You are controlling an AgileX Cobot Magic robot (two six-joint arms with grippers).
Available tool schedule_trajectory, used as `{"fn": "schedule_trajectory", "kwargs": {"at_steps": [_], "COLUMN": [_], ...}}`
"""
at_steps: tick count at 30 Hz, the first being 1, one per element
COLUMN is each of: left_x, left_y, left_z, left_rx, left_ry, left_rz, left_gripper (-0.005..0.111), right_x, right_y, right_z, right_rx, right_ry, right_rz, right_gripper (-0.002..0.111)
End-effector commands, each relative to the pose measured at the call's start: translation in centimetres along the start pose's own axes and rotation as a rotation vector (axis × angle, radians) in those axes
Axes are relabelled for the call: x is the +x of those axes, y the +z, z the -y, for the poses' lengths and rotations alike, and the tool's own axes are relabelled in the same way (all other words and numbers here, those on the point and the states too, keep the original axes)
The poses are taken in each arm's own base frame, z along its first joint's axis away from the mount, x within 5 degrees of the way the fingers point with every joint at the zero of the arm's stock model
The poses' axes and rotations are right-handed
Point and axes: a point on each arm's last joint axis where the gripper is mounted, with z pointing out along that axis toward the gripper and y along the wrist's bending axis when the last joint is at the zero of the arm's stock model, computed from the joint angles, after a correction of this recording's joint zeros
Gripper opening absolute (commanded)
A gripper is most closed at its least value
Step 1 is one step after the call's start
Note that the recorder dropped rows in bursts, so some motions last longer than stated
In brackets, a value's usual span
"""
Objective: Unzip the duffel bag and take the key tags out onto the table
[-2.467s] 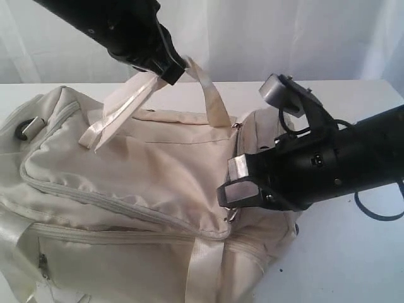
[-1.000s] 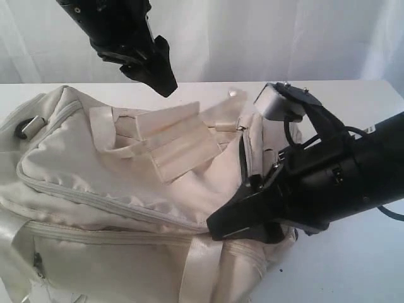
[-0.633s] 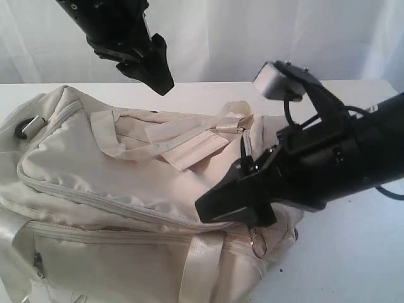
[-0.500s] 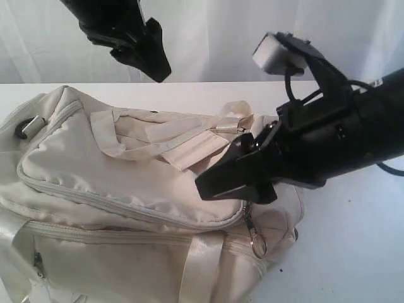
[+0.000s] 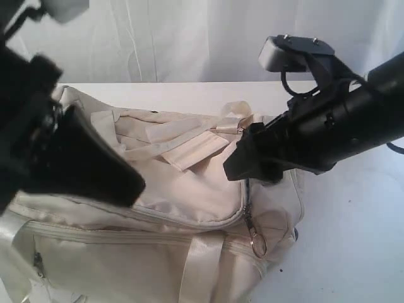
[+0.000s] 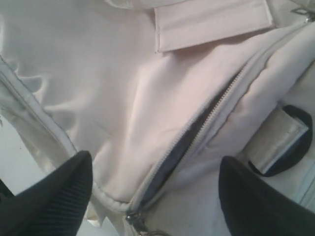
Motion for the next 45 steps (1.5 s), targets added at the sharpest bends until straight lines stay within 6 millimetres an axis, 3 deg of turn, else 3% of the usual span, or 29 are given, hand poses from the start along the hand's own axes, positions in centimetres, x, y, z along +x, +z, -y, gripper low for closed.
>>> {"fn": "schedule_trajectory", "kwargs": {"at_steps": [1, 5, 17, 20, 24, 27, 35, 45], "left_x": [3.8, 5.6, 6.2, 6.0, 4.6, 3.6, 3.1, 2.0], "left_y": [3.1, 6.5, 13.1, 14.2, 14.9, 15.5, 17.6, 18.4], "left_z": [0.1, 0.0, -0.6, -1.0, -1.3, -1.7, -3.5, -4.2], "left_rx": [0.189, 0.165, -0.039, -0.053, -0.052, -0.076, -0.16, -0.193], "left_ry": [-0.08, -0.056, -0.033, -0.036, -0.031, -0.033, -0.058, -0.063], "left_rz": [0.129, 0.269, 0.181, 0.161, 0.171, 0.179, 0.152, 0.169], "left_gripper": [0.0, 0.0, 0.001, 0.011, 0.038, 0.049, 0.05, 0.049], "right_x": [-0.2, -0.1, -0.4, -0.4, -0.4, -0.3, -0.2, -0.2], "right_y": [2.3, 4.1, 4.3, 4.3, 4.3, 4.3, 4.3, 4.2], "right_z": [0.9, 1.7, 1.5, 1.4, 1.4, 1.3, 1.1, 0.9], "right_rx": [0.017, 0.024, -0.009, -0.011, -0.014, -0.025, -0.039, -0.066], "right_ry": [0.051, 0.101, 0.148, 0.151, 0.159, 0.17, 0.21, 0.231], "right_rz": [-0.064, -0.116, -0.094, -0.093, -0.095, -0.106, -0.115, -0.124], "right_gripper": [0.067, 0.058, 0.012, 0.007, 0.005, 0.005, 0.005, 0.005]}}
